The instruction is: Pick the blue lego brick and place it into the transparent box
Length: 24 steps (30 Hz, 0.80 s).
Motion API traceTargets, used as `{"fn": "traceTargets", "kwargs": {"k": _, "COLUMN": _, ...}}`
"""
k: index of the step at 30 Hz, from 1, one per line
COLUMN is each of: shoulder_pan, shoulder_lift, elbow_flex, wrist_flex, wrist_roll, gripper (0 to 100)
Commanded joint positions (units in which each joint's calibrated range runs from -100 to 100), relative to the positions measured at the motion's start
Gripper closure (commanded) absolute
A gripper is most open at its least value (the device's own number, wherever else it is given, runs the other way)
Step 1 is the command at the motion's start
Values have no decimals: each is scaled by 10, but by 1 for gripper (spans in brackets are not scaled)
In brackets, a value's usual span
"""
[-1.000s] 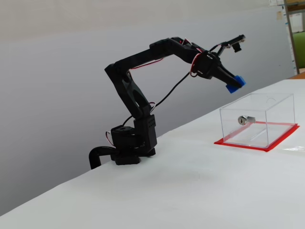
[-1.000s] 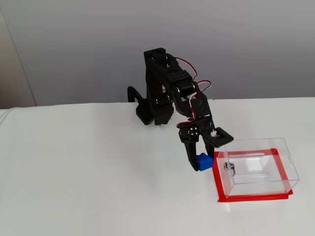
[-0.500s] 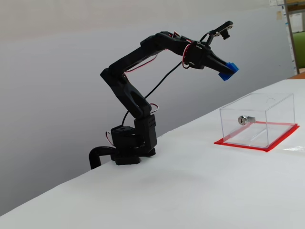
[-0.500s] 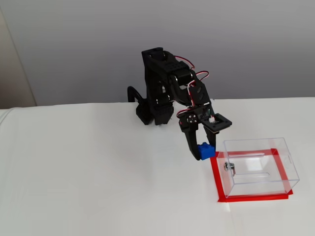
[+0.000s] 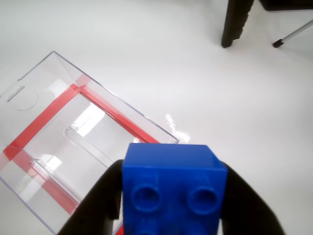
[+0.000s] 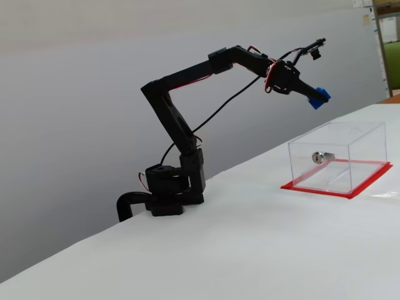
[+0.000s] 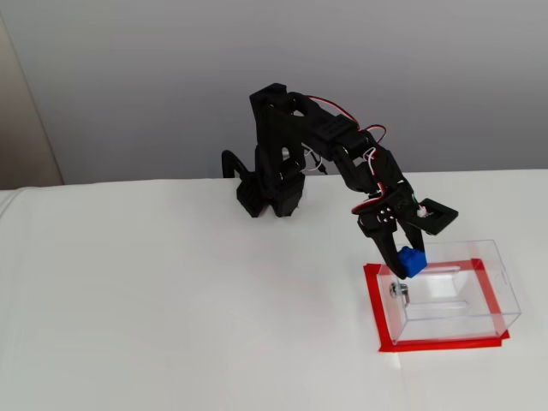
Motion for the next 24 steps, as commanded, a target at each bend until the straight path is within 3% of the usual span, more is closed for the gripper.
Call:
{"fn": "traceTargets", "kwargs": {"k": 1, "shoulder_pan": -40, "shoulder_lift": 37, "elbow_flex": -78, "wrist_flex": -13, "wrist_roll": -9, "gripper": 85}}
{"fn": "traceTargets", "kwargs": {"k": 10, "shoulder_pan": -114, "shoulder_lift": 162, "elbow_flex": -187, "wrist_flex": -13, "wrist_roll": -13, "gripper": 85}}
{"fn": "traceTargets", "kwargs": {"k": 24, "shoulder_pan": -142, "shoulder_lift": 230, "elbow_flex": -236, "wrist_flex": -13, "wrist_roll": -13, "gripper": 84}}
